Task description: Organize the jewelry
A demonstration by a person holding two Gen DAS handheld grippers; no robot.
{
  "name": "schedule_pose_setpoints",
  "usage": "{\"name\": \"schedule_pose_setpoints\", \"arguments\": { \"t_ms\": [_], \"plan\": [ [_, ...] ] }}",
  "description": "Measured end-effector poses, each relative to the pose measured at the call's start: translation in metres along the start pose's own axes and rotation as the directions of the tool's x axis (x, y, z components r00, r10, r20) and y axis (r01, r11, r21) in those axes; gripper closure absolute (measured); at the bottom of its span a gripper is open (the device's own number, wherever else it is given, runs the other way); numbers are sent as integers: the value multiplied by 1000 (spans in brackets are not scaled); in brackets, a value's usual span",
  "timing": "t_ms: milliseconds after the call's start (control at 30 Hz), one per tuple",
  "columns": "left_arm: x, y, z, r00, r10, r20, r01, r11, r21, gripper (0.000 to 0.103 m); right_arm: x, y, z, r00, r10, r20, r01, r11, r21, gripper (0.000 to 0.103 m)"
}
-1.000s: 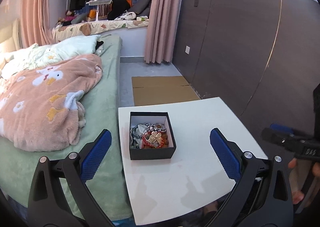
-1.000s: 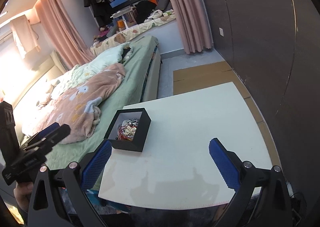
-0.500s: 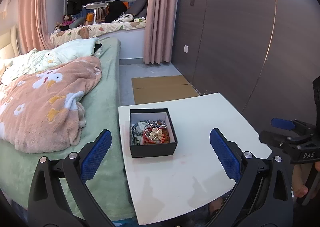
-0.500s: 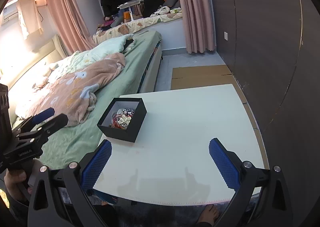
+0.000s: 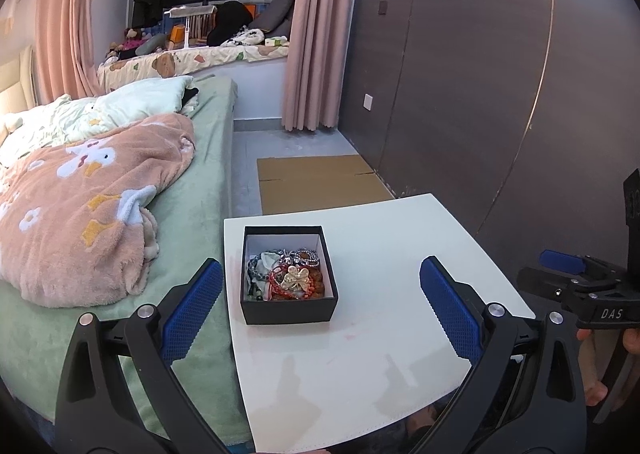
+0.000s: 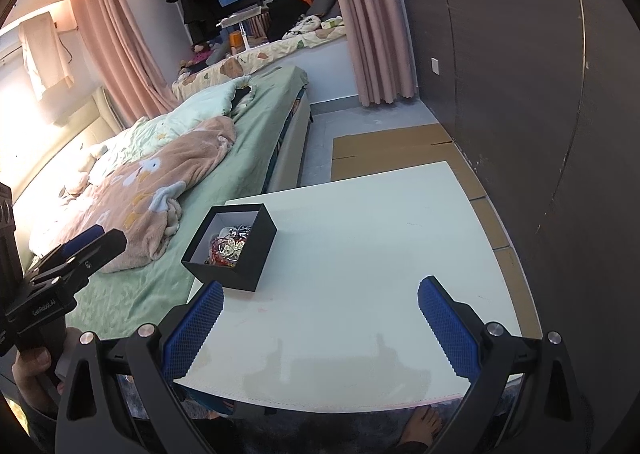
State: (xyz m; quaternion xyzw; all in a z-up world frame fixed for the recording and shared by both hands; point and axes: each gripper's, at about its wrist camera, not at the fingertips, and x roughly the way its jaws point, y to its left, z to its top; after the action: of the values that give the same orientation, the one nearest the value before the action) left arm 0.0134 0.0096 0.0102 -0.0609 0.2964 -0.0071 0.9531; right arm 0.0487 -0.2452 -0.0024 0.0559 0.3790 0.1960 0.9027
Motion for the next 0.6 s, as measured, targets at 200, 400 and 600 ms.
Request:
{"name": "schedule_pose_setpoints", "arguments": {
  "t_ms": [200, 400, 600],
  "plan": [
    [2, 3, 0, 1000, -5, -2, 5, 1000, -14, 5, -2, -2, 1, 1000, 17, 4, -17, 1000, 9, 7],
    [0, 3, 0, 1000, -4, 10, 4, 1000, -18, 5, -1, -2, 1, 1000, 21, 1, -21, 1000, 9, 7],
    [-2, 5, 1, 1000, -6, 16, 7, 1000, -22, 5, 0, -1, 1, 1000, 8, -2, -8, 1000, 0, 7]
  ]
}}
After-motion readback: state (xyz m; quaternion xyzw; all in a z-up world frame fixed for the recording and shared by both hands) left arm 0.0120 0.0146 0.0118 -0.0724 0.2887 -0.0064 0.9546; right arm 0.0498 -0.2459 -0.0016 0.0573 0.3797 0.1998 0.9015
